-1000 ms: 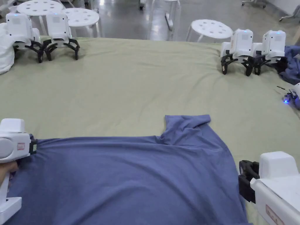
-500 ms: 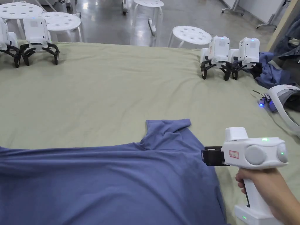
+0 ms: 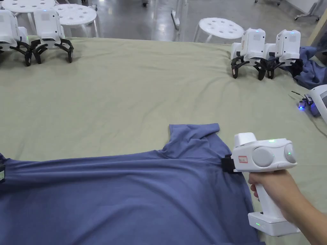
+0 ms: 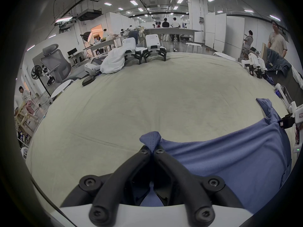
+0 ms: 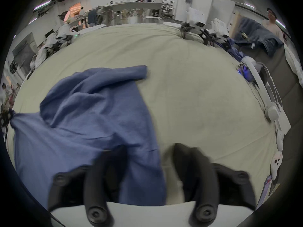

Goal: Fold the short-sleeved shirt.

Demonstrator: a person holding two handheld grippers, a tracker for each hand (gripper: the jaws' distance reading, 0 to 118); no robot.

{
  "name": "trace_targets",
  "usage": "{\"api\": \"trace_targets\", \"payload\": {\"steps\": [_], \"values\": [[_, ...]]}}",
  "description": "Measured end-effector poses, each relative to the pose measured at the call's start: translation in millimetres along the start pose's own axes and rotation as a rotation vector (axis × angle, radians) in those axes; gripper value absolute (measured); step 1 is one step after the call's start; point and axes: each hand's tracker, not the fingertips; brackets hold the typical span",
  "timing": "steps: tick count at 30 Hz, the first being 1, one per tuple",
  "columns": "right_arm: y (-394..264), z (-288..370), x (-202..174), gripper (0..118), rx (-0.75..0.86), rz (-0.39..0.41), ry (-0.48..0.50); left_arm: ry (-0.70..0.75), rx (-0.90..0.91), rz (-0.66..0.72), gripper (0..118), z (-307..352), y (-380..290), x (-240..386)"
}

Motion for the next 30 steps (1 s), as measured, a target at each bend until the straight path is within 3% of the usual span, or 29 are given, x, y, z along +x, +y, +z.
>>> {"api": "trace_targets", "payload": {"steps": [1, 3, 8, 13, 30], "values": [[1, 1, -6, 7, 0.0, 0.053, -0.007, -0.001, -0.001, 0.006, 0, 1, 0, 0], [0, 8, -17, 7, -0.012, 0.105, -0.055, -0.001, 0.007, 0.02, 0, 6, 0, -3], [1, 58, 2, 7, 0.104, -0.023, 0.009, -0.006, 0.049, 0.061, 0, 34, 5, -16], [-5, 137, 10, 7, 0.229, 0.015, 0.036, -0.003, 0.13, 0.083, 0, 80, 10, -28], [-72, 382, 15, 7, 0.604, 0.017, 0.1, 0.012, 0.489, 0.138, 0, 269, 16, -79]]}}
